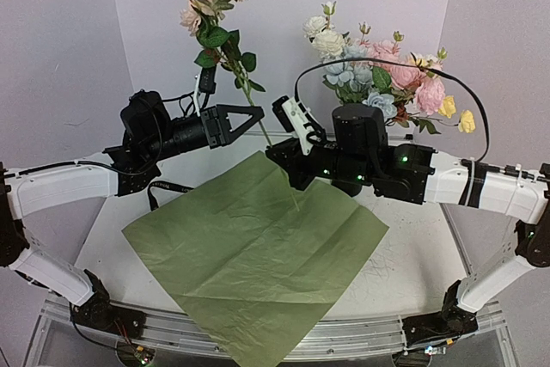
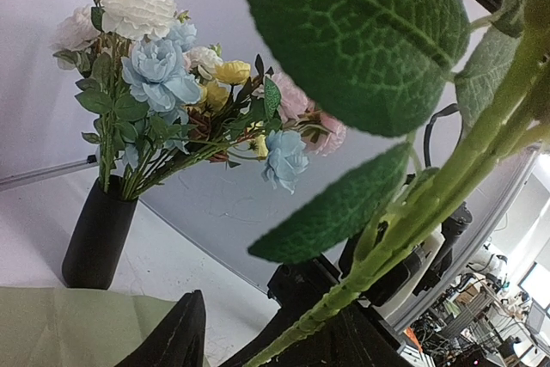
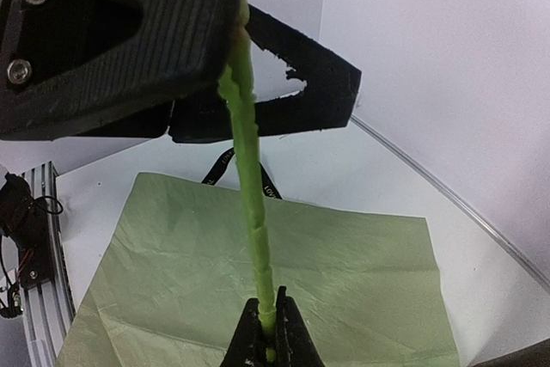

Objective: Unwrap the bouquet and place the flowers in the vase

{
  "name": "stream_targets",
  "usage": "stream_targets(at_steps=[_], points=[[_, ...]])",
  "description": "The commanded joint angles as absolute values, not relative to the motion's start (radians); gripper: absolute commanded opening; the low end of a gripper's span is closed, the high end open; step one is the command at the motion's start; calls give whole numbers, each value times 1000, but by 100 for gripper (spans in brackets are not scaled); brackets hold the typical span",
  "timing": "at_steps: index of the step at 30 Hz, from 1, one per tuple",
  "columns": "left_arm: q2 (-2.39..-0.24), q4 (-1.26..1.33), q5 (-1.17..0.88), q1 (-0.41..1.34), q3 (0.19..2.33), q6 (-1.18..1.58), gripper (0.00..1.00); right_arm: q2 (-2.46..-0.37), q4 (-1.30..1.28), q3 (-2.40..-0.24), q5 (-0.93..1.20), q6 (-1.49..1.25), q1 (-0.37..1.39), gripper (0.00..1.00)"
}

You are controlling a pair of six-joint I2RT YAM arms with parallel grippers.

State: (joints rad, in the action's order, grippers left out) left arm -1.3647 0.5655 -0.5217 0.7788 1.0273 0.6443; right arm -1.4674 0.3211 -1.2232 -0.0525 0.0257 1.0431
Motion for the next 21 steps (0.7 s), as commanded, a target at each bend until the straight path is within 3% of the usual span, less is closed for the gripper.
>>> stream_targets(at_steps=[1, 5, 14, 18, 19, 20, 21], points=[[-1353, 586, -539, 776, 1087, 626, 49, -1478, 376, -1240, -49, 10, 1044, 0], [-1349, 586, -542, 776, 1088, 623, 45, -1490, 376, -1246, -47, 8, 1043, 0], [-1348, 587, -550, 776, 1090, 612, 1, -1503, 379, -1254, -40, 8, 1042, 0], [-1339, 587, -521, 776, 1079, 597, 0, -1501, 379, -1247, -54, 8, 1043, 1], [-1335, 587, -511, 776, 1073, 587, 0, -1500, 379, -1244, -61, 8, 1043, 8], [-1331, 587, -500, 776, 1068, 576, 0, -1498, 379, -1239, -71, 8, 1043, 23], [-1328, 587, -488, 776, 1064, 563, 0, -1494, 379, -1233, -83, 8, 1042, 44]])
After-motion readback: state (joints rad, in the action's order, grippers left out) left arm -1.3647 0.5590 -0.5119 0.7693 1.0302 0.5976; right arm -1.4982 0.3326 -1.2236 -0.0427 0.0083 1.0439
